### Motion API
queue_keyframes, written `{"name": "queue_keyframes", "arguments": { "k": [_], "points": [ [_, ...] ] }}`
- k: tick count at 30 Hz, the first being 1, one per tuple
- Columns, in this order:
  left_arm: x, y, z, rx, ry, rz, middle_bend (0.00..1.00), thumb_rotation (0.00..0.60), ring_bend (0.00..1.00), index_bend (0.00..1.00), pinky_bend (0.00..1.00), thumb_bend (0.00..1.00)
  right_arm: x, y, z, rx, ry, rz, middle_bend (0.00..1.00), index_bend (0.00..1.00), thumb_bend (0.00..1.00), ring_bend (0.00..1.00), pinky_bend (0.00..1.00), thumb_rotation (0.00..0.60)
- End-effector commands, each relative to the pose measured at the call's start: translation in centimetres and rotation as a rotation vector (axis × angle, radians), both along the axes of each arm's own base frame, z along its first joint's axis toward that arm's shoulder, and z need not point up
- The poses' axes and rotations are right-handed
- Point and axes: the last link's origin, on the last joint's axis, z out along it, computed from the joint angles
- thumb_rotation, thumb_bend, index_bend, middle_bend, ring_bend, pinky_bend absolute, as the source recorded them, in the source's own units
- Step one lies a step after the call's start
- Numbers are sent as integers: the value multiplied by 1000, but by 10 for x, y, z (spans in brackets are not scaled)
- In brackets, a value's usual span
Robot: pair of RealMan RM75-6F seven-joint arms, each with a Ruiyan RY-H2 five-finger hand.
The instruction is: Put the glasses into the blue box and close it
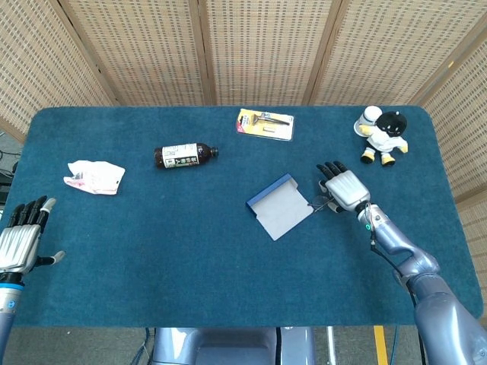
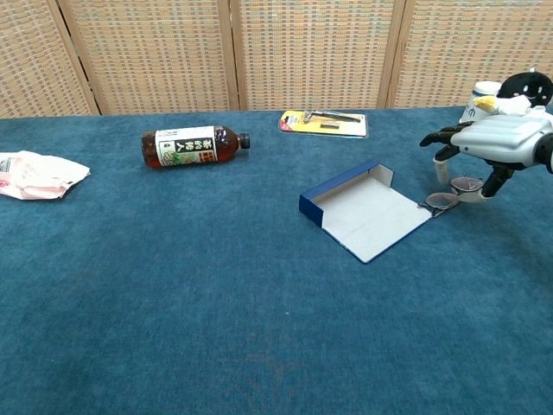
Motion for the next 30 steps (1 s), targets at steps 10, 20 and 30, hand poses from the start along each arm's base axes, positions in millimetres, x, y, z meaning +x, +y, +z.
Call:
{"name": "queue_keyframes", "arguments": {
  "k": [10, 20, 30],
  "points": [
    [0, 1, -1, -6, 2, 5, 0, 600, 0, 0, 0, 0, -2, 0, 8, -8, -17, 13, 71, 420, 390, 0, 87, 600],
    [0, 1, -2, -8, 3, 3, 0, 600, 0, 0, 0, 0, -10, 1, 11, -9, 17, -1, 71, 420, 393, 0, 87, 600],
    [0, 1, -3, -8, 3, 6, 0, 600, 0, 0, 0, 0, -9, 3, 1, -3, 54, 28, 83, 428, 397, 0, 100, 600]
  ]
}}
